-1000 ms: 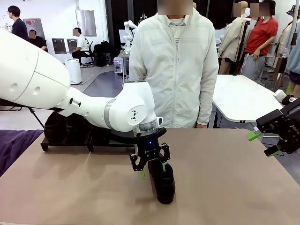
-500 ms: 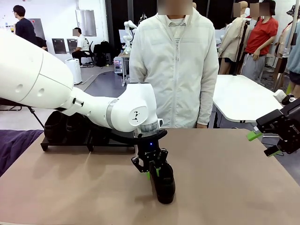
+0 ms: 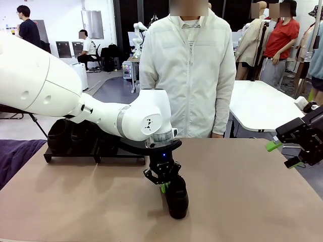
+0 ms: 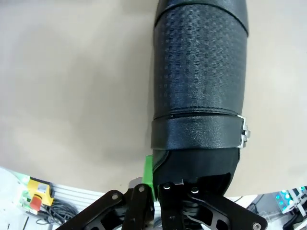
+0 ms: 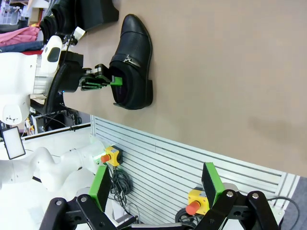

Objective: Organize the shoes by placing them on the stand.
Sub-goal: Place the Shoe from the middle of the table onto the Shoes Stand.

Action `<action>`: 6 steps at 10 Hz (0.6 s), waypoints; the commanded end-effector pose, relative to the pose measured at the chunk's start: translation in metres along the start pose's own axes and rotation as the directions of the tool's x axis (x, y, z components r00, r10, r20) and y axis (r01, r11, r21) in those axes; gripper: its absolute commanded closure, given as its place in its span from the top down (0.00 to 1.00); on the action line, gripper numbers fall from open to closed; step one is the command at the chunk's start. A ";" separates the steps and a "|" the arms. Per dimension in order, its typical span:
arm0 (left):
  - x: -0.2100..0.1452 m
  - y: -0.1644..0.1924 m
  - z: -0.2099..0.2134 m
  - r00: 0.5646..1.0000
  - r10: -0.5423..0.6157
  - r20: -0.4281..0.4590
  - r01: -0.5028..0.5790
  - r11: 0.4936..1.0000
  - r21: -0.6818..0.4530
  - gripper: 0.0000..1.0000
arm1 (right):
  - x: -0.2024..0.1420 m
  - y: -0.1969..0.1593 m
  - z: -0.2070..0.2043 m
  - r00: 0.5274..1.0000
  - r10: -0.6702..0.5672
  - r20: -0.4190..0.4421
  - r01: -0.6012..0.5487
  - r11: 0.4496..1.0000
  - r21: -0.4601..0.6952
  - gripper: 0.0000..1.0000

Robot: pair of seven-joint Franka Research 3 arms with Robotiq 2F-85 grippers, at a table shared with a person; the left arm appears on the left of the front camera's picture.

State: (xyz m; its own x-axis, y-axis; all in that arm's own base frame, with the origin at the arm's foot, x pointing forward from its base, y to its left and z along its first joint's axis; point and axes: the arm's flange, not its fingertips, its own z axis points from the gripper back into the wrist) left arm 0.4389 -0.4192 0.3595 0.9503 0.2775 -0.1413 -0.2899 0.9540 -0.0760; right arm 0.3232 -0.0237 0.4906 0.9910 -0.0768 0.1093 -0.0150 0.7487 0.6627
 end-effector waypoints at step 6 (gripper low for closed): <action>-0.042 0.082 0.115 0.831 -0.268 0.488 0.249 0.963 0.105 0.00 | 0.001 0.001 0.002 1.000 0.011 -0.003 -0.011 1.000 0.009 1.00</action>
State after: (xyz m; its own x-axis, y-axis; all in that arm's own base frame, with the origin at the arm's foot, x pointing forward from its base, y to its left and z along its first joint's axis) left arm 0.3985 -0.3630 0.4829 0.9474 0.0244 0.3191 -0.0355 0.9989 0.0291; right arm 0.3232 -0.0237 0.4905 0.9911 -0.0770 0.1090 -0.0147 0.7486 0.6628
